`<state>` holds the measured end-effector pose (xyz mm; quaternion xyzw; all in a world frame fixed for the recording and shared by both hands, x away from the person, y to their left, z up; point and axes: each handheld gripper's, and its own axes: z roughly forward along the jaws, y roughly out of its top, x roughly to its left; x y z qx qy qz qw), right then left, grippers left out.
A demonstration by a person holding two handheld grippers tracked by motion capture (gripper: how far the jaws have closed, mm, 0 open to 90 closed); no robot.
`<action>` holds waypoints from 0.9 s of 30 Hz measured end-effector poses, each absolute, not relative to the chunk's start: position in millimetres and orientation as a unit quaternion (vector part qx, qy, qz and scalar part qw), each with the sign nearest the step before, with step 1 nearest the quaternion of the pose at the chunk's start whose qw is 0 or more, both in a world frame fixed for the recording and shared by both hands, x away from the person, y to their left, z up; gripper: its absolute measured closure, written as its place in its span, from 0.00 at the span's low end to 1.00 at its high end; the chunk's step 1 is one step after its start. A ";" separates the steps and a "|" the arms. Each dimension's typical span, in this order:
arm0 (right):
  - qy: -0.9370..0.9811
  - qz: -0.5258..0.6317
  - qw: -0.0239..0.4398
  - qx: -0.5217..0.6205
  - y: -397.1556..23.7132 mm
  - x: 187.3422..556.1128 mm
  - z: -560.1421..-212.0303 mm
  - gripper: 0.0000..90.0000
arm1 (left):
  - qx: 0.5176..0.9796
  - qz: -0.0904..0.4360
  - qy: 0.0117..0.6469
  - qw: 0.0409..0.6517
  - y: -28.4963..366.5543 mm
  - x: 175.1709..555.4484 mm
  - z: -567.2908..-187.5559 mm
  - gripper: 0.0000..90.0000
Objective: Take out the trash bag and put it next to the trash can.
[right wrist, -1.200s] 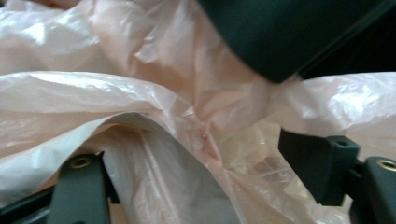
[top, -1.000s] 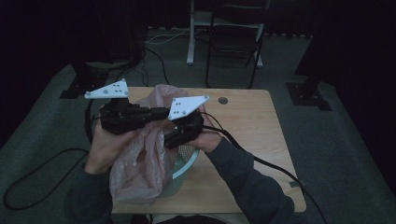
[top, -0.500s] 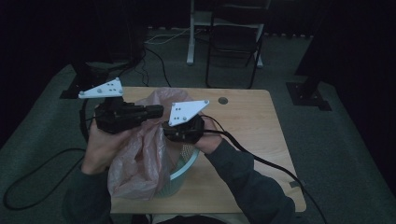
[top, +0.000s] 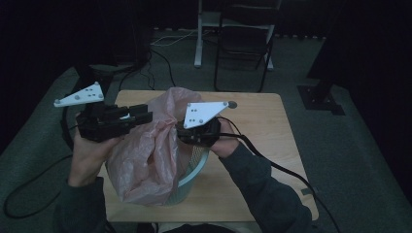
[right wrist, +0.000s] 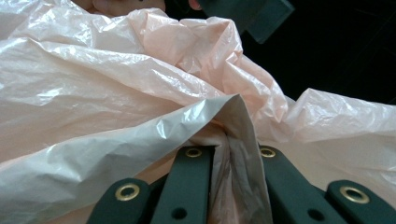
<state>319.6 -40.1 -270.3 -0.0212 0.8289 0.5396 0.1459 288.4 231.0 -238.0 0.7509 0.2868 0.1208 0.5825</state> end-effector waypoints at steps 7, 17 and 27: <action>0.824 0.543 0.161 -0.023 -51.1 315.0 -261.6 0.99 | 0.734 0.131 0.309 0.590 252.3 282.1 -246.0 0.62; 0.820 0.547 0.167 -0.013 -62.9 316.7 -259.4 0.99 | 0.720 0.139 0.323 0.599 273.7 276.5 -250.9 0.55; 0.811 0.560 0.169 -0.009 -74.4 316.8 -249.0 0.99 | 0.719 0.143 0.329 0.595 278.3 275.0 -257.3 0.54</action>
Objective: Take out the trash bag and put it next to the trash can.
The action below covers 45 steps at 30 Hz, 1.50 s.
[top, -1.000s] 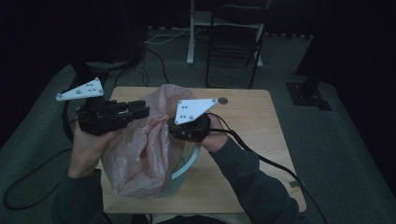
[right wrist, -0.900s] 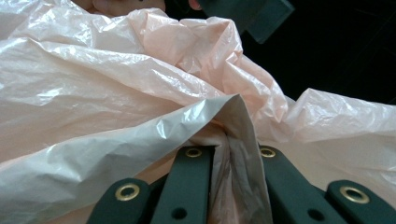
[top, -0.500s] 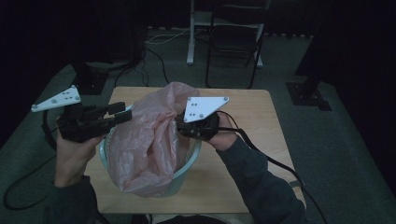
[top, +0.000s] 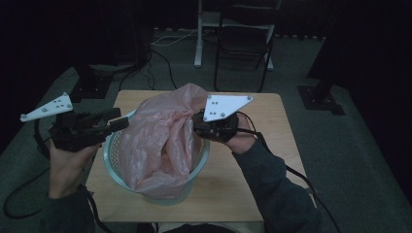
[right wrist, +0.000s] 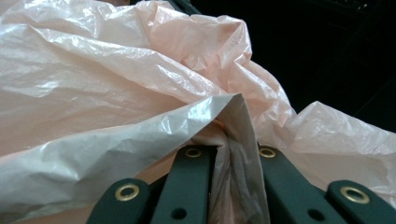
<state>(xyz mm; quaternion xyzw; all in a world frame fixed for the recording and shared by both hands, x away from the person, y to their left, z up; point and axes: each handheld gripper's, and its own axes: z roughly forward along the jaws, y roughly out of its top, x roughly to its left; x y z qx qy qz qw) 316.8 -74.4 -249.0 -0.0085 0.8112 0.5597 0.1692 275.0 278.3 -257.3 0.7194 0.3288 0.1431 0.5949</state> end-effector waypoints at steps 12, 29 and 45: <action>0.811 0.558 0.178 -0.014 -76.4 315.2 -238.9 0.99 | 0.724 0.145 0.341 0.583 279.9 274.0 -264.0 0.52; 0.804 0.563 0.191 -0.013 -81.0 314.9 -227.5 0.99 | 0.718 0.139 0.348 0.586 283.8 273.7 -268.8 0.51; 0.803 0.562 0.197 -0.015 -81.5 314.5 -222.9 0.99 | 0.715 0.142 0.348 0.590 287.8 270.8 -267.6 0.51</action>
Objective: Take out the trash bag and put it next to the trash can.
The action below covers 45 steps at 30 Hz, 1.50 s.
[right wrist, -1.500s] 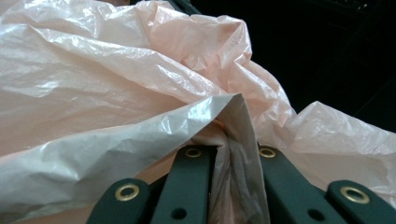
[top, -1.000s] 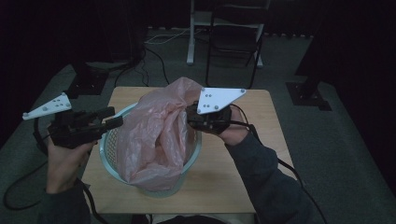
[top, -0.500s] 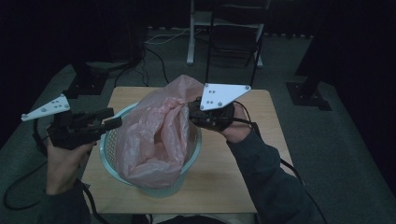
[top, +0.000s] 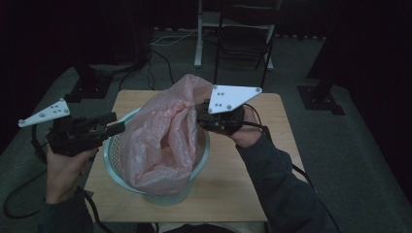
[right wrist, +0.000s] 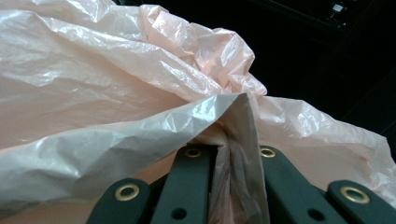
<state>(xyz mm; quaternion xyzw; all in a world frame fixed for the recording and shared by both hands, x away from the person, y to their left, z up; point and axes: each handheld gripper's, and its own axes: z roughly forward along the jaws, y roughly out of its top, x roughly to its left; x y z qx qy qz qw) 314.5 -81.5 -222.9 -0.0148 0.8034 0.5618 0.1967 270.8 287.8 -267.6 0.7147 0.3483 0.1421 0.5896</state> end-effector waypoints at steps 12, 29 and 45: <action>0.803 0.562 0.198 -0.013 -85.5 315.9 -222.4 0.99 | 0.699 0.139 0.353 0.607 295.1 268.2 -266.4 0.50; 0.795 0.574 0.198 -0.002 -95.1 318.3 -219.0 0.99 | 0.688 0.144 0.375 0.605 302.7 271.9 -271.1 0.49; 0.789 0.580 0.201 -0.012 -98.1 314.5 -205.0 0.99 | 0.694 0.138 0.376 0.599 300.7 275.0 -273.7 0.49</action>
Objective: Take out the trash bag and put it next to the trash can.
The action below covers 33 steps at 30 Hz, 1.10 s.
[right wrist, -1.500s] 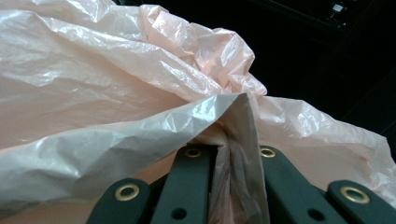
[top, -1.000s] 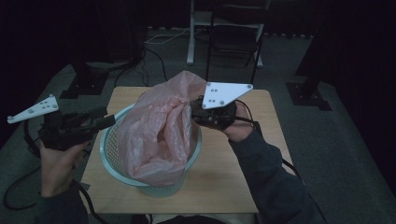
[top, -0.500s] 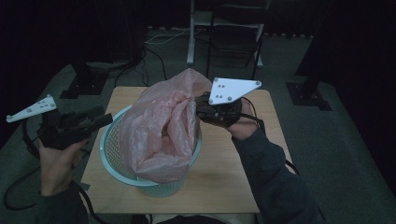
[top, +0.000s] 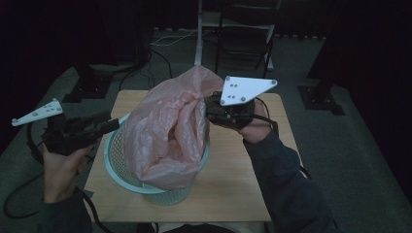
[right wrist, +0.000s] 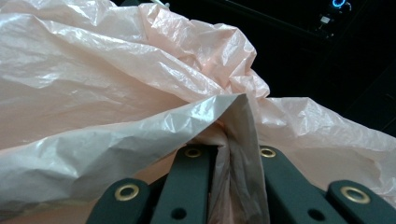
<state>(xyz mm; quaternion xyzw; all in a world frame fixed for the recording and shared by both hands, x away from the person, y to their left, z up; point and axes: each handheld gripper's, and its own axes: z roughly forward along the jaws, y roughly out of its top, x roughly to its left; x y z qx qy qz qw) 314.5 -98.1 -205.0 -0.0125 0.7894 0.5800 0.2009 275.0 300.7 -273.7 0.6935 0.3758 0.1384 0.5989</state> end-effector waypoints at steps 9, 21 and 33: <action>0.784 0.585 0.206 -0.011 -106.2 312.6 -199.2 0.99 | 0.694 0.136 0.376 0.598 299.1 275.7 -274.2 0.49; 0.778 0.589 0.218 -0.002 -118.5 311.3 -191.4 0.99 | 0.695 0.136 0.376 0.598 299.2 275.4 -274.2 0.49; 0.774 0.590 0.231 0.004 -131.3 309.9 -186.6 0.99 | 0.696 0.136 0.376 0.597 299.9 274.9 -274.2 0.49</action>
